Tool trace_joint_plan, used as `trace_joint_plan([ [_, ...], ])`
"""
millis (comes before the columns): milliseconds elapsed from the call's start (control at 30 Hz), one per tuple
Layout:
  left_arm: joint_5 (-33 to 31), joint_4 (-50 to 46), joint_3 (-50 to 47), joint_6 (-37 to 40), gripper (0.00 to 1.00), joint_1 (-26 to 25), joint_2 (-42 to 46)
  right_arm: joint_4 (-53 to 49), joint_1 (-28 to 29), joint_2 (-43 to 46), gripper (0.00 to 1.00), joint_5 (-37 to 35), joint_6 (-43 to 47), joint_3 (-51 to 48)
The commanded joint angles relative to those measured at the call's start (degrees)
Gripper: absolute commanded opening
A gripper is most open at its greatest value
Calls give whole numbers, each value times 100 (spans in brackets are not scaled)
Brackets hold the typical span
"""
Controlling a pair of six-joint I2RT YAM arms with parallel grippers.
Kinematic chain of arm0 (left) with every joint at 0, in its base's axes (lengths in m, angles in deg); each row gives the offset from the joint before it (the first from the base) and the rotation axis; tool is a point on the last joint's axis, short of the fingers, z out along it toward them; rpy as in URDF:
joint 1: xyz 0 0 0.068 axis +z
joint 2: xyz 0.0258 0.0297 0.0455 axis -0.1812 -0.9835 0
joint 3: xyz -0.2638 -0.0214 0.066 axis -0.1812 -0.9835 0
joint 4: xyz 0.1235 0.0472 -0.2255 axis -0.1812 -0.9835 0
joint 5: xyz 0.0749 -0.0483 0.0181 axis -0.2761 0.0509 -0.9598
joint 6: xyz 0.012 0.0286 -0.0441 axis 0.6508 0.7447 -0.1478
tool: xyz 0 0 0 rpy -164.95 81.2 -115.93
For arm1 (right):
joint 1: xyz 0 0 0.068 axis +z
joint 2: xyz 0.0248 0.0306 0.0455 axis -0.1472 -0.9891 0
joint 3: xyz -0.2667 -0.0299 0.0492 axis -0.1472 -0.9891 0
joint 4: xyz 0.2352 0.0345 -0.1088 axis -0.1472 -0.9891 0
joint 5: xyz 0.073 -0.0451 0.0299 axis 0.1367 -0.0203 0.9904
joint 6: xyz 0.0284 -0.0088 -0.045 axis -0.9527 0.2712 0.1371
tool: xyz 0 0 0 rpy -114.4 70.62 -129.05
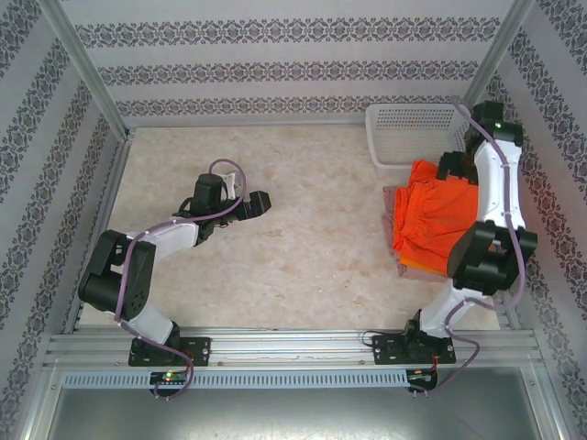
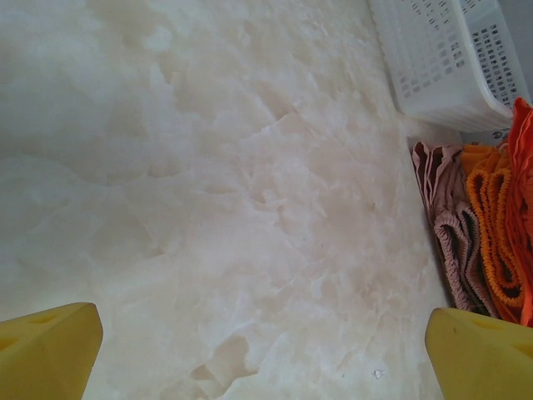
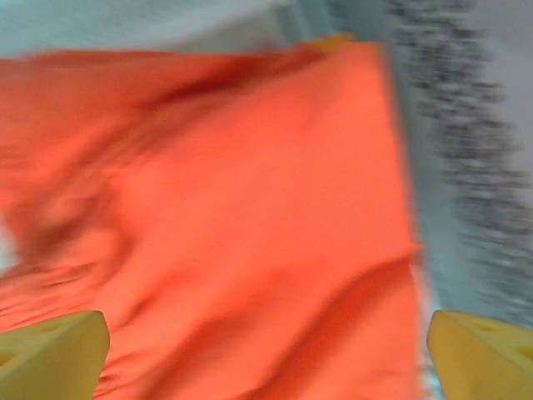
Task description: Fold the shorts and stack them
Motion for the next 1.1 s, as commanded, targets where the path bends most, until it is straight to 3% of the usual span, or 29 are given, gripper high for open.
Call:
trace_joint_plan([
  [0,-36,174,-36,-77,100,67,167,1386,99,472,98,2810,-1172,-1006],
  [67,-25,144,-6,-67,100,68,159,1795,147,509,98,3067,-1390,-1398],
  [467,-132,19,10,-63,100,67,234,2279,210,-1542,98,3195,-1484,-849],
  [600,-148,-64,0,-32,100,68,246,2434,382,-1878,98,3292,-1416,-1094],
  [833,-286,-216,8,92,100,68,376,2399,462,-1517,98,3318,-1276,-1352],
  [1067,-761,-530,-72,362,100,88,989,2212,504,-20,98,3356,-1265,-1496],
])
